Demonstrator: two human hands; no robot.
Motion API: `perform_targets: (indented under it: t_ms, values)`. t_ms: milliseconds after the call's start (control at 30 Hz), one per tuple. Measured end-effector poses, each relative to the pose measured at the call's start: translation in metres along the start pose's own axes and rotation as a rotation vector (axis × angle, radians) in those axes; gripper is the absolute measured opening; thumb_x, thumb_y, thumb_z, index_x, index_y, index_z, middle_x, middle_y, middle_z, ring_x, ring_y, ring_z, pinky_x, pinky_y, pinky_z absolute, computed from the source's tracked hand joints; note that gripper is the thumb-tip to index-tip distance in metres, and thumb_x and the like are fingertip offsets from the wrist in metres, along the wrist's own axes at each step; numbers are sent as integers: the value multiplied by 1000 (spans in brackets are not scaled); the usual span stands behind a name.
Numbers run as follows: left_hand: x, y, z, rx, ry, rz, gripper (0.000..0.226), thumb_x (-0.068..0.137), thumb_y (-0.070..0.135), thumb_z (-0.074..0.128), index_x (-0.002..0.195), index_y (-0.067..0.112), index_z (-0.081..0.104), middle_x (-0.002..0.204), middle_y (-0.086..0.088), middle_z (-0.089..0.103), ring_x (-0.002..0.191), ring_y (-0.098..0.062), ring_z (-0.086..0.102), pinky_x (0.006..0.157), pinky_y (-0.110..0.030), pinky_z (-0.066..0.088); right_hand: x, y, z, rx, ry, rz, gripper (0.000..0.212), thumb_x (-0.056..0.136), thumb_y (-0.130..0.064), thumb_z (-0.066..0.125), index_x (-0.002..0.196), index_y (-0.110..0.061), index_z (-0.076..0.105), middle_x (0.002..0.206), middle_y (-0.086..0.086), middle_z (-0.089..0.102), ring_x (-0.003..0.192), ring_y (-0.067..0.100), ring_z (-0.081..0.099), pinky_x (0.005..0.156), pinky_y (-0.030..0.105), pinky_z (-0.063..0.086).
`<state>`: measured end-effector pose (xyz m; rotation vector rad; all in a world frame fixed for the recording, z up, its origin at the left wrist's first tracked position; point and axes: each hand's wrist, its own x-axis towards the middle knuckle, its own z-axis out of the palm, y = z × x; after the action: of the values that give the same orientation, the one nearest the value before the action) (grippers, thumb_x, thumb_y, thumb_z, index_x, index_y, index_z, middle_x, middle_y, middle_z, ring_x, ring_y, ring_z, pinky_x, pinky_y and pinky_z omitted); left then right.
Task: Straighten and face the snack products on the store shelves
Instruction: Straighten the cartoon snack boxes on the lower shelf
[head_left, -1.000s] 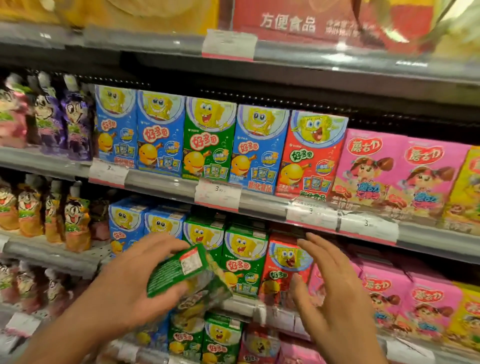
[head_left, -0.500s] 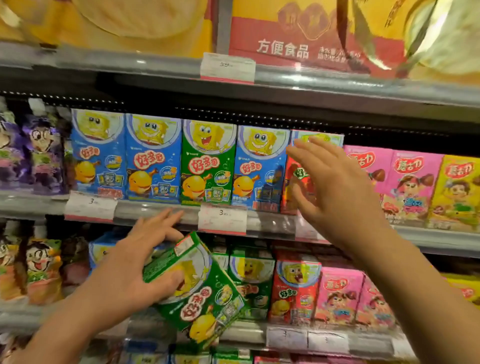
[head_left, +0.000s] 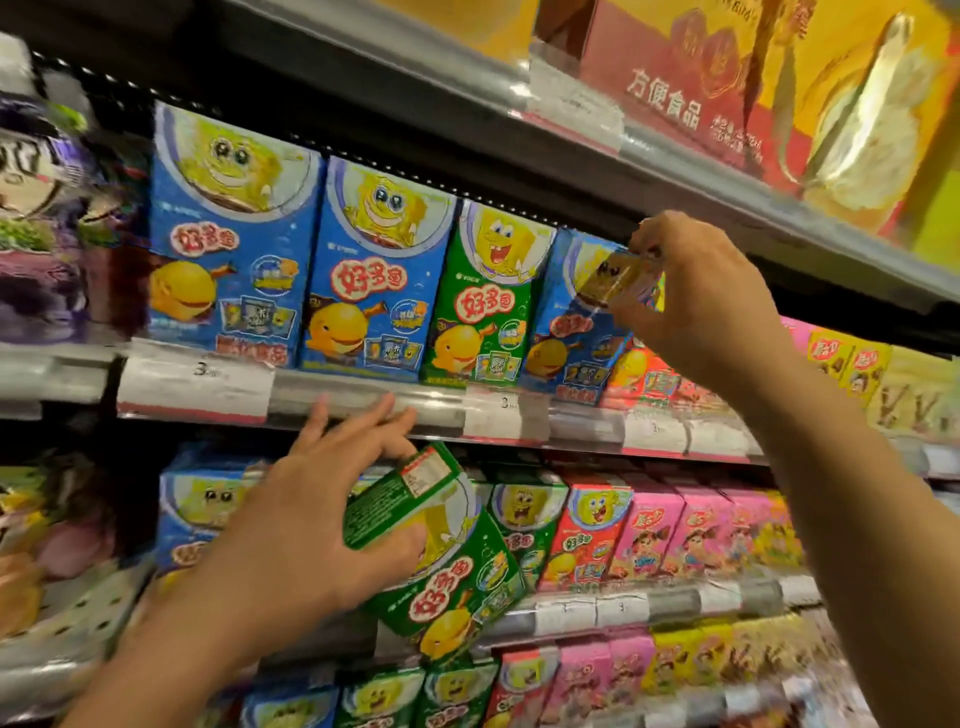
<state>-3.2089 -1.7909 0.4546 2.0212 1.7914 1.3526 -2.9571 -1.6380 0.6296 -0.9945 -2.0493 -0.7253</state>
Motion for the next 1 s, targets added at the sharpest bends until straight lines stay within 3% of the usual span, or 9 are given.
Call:
perform_targets:
  t_ms: [67, 133, 400, 500, 600, 700, 800, 900, 1000]
  values:
    - [0, 2, -2, 8, -8, 0, 60, 54, 78, 52, 111, 60, 48, 144, 57, 13, 145, 3, -11, 122, -43, 15, -4, -2, -7, 26, 3, 4, 41, 86, -24, 74, 118, -10, 53, 116, 14, 66, 105, 38, 57, 74, 37, 35]
    - [-1, 3, -2, 14, -2, 3, 57, 55, 76, 53, 109, 57, 50, 145, 55, 15, 147, 0, -8, 122, -45, 16, -8, 0, -10, 56, -4, -32, 42, 87, -27, 76, 119, -12, 52, 111, 12, 69, 98, 37, 60, 69, 35, 30]
    - [-9, 17, -5, 28, -31, -6, 60, 55, 79, 49, 109, 53, 50, 141, 54, 9, 143, 14, -10, 126, -38, 8, -26, 29, -20, 239, 90, -180, 54, 76, -26, 88, 124, -16, 66, 113, 7, 62, 100, 30, 63, 83, 48, 54]
    - [-16, 17, -4, 11, 41, -8, 59, 61, 79, 53, 115, 54, 53, 141, 52, 31, 143, 16, 20, 121, -38, 28, -48, 38, -36, 399, 206, -123, 50, 80, -26, 85, 127, -18, 67, 117, 3, 61, 104, 24, 64, 91, 41, 57]
    - [-24, 17, 3, -39, 83, -63, 59, 65, 79, 57, 120, 58, 54, 125, 36, 57, 115, 4, 58, 95, -39, 53, -75, 44, -48, 588, 224, -63, 44, 87, -26, 77, 128, -21, 65, 120, 4, 63, 110, 18, 65, 91, 27, 56]
    - [-29, 19, 12, -88, 169, -104, 59, 67, 78, 57, 120, 53, 58, 113, 29, 59, 102, 4, 60, 86, -38, 54, -98, 45, -42, 875, 116, 19, 39, 83, -16, 79, 120, -23, 70, 114, 0, 73, 109, 18, 69, 89, 27, 58]
    - [-33, 18, 20, -131, 237, -185, 61, 67, 77, 62, 122, 49, 61, 108, 32, 61, 97, 4, 63, 82, -34, 54, -118, 31, -20, 1141, -177, 40, 30, 77, -18, 80, 107, -24, 76, 109, -3, 76, 104, 17, 73, 84, 28, 61]
    - [-42, 20, 30, -197, 254, -228, 48, 78, 67, 74, 121, 49, 63, 102, 19, 71, 97, 3, 67, 79, -29, 53, -135, 9, 10, 1143, -376, -108, 34, 76, -46, 84, 105, -30, 76, 114, -3, 73, 107, 17, 71, 85, 28, 59]
    - [-52, 24, 45, -212, 307, -271, 47, 76, 64, 71, 120, 53, 59, 114, 23, 62, 110, 11, 56, 83, -21, 50, -147, -10, 34, 1160, -460, -152, 29, 78, -42, 85, 103, -32, 75, 114, -4, 72, 108, 14, 68, 86, 34, 59]
